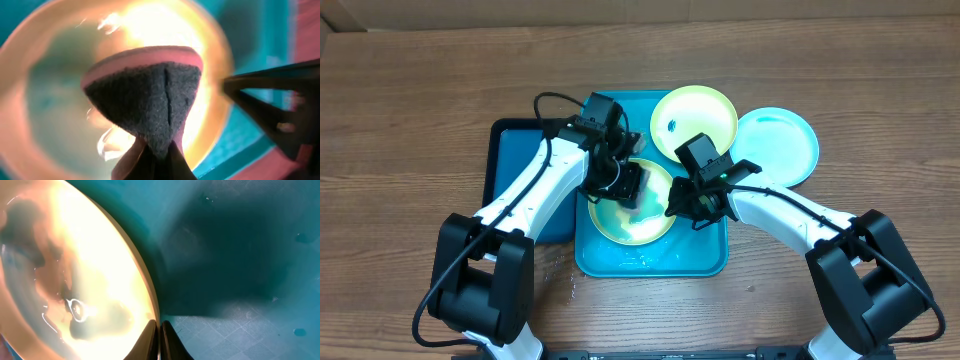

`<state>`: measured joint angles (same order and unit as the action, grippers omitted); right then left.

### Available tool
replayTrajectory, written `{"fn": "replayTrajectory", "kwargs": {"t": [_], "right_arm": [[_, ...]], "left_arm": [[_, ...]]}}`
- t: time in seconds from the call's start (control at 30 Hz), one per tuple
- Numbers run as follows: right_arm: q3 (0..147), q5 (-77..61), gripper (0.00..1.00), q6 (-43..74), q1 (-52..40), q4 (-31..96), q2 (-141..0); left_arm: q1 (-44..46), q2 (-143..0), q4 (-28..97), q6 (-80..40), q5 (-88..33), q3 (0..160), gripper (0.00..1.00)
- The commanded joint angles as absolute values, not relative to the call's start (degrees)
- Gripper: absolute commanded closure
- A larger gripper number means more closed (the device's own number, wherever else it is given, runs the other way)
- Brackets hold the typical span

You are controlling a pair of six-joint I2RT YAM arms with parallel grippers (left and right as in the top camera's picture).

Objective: Clean dirty plates on tray and stack at the side
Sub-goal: 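Continue scrubbing the yellow plate center with the sponge, left gripper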

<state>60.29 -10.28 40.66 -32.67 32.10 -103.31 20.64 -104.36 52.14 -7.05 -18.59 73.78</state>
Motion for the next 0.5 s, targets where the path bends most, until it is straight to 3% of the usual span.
{"fn": "replayTrajectory", "kwargs": {"t": [0.0,0.47], "right_arm": [[60.0,-10.2,0.96,40.8,-32.8,31.6,-103.7],[60.0,-10.2,0.96,40.8,-32.8,31.6,-103.7]], "left_arm": [[20.9,-103.8,53.8,-14.0,-9.7,74.3,0.96],[21.0,-104.5,53.6,-17.8,-5.8,74.1,0.96]]}}
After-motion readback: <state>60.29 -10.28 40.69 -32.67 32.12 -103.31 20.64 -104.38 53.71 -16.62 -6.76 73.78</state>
